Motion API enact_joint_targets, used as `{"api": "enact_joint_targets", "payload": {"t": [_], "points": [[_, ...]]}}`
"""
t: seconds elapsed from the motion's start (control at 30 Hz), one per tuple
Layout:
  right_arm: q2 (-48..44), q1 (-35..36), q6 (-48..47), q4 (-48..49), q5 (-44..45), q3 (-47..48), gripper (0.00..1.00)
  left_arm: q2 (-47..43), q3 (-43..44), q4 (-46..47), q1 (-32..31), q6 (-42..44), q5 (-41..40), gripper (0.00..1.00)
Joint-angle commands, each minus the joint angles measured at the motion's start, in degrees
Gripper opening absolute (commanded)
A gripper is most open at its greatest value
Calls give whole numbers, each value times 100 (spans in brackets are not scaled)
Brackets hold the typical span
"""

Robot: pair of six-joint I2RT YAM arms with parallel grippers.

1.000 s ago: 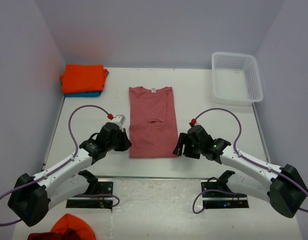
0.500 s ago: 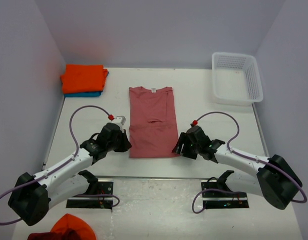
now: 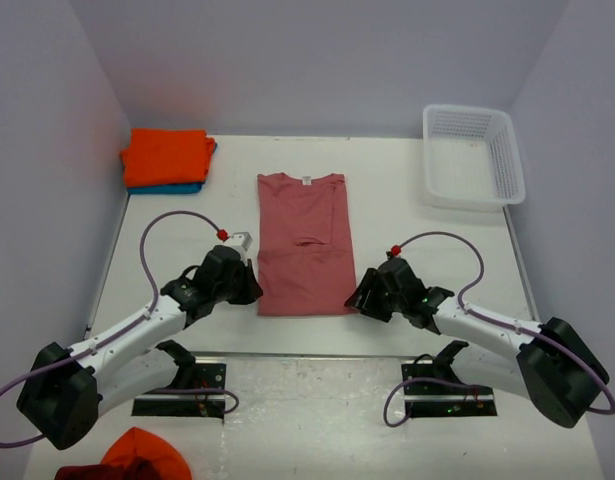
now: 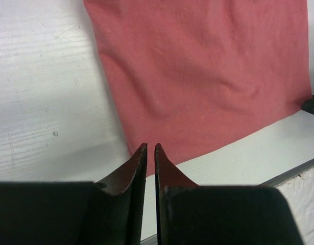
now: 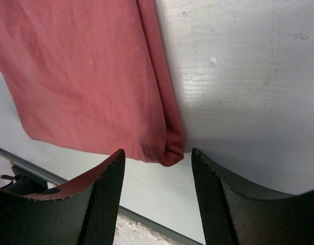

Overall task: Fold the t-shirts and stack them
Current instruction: Grab one side of the 2/3 rectangular tshirt with both arms

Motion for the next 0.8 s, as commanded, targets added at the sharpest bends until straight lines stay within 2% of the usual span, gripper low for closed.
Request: {"api": "enact_joint_targets", "payload": {"t": [0.0,0.23,0.43,0.57,0.63,0.67,0.77], "points": [[-67,-6,125,-336,222,-100,56,88,228,-10,-30,39,72,11],[346,-6,161,6,134,-144,52,53,211,-204,-74,-119,-165,13],[619,-15,178,279,72,-161,42,-44,211,-327,-83,-216,-385,15],[576,-6,213,314,63,-223,19,131,220,-441,-83,-304,-411,15],[549,-6,205,279,89,-214,4,280,246,-511,-101,-382,-455,15],[540,-6,196,262,115,-205,0,316,237,-564,-118,-409,-499,15],[575,-6,178,244,142,-188,0,369,237,-739,-136,-567,-718,19]]}}
